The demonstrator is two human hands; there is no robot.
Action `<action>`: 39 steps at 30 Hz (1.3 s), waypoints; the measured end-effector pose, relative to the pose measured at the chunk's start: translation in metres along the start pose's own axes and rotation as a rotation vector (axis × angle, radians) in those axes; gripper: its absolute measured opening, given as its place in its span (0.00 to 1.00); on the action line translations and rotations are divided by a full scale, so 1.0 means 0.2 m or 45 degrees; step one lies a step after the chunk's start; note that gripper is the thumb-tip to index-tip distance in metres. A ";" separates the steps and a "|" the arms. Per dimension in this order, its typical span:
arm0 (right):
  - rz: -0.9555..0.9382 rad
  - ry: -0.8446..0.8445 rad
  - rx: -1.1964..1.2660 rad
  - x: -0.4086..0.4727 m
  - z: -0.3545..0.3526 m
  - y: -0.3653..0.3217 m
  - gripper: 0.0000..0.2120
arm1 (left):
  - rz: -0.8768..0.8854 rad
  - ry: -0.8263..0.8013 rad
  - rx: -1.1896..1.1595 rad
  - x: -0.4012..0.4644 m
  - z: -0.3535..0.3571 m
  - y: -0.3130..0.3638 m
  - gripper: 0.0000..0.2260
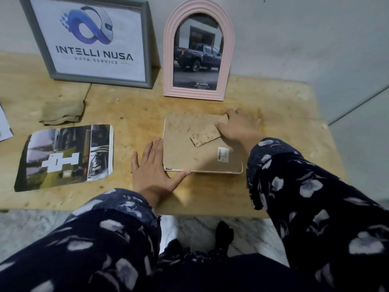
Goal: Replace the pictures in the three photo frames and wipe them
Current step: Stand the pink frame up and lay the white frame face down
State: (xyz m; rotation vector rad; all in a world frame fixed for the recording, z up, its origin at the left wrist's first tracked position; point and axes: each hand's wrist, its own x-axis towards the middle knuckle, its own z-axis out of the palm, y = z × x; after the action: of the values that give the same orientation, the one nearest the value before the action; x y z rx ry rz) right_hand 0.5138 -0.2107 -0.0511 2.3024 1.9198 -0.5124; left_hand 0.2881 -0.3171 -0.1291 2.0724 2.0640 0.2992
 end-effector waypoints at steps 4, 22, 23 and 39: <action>-0.023 0.074 0.231 -0.03 0.00 -0.01 0.25 | 0.000 -0.005 0.005 0.00 0.00 0.00 0.50; 0.038 0.469 0.593 -0.08 -0.26 0.29 0.24 | 0.025 0.181 -0.132 0.18 -0.15 0.46 0.35; 0.063 0.475 0.588 -0.07 -0.28 0.36 0.24 | 0.056 0.137 -0.129 0.19 -0.13 0.53 0.34; 0.263 0.338 0.571 0.05 -0.10 1.18 0.17 | 0.270 -0.320 0.320 0.23 0.20 1.19 0.40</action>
State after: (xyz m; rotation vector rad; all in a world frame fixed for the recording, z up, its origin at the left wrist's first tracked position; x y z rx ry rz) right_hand 0.7484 -0.2427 -0.0673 2.9451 1.7805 -0.7050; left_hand 0.5280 -0.2728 -0.0999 2.3375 1.8157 -0.1936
